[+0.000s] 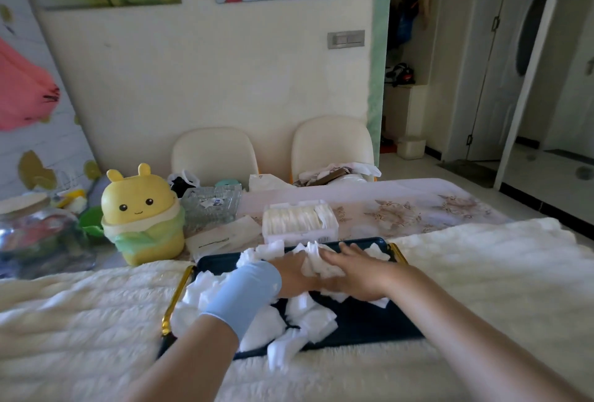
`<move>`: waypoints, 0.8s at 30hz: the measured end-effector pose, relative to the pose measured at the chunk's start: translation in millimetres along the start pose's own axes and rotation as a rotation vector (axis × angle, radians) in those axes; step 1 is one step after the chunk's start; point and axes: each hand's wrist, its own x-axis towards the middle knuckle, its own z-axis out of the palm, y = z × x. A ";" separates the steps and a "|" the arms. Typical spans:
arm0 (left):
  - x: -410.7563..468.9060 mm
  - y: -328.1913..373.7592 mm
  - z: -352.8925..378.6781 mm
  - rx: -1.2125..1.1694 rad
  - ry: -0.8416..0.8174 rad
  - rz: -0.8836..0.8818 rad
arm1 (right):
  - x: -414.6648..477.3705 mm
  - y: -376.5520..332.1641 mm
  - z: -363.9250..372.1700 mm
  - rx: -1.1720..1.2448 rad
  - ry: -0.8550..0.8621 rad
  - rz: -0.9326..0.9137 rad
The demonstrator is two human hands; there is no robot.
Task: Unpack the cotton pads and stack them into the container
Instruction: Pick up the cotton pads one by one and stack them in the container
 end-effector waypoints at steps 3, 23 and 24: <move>-12.7 -11.1 -9.0 0.031 0.091 -0.102 | 0.0 -1.9 -4.4 -0.062 0.030 0.024; -34.4 -65.3 9.9 0.119 0.057 -0.132 | 4.5 -41.3 3.4 -0.245 0.080 -0.196; -34.8 -62.7 4.8 0.131 0.053 -0.130 | 4.9 -40.8 -0.4 -0.200 0.073 -0.196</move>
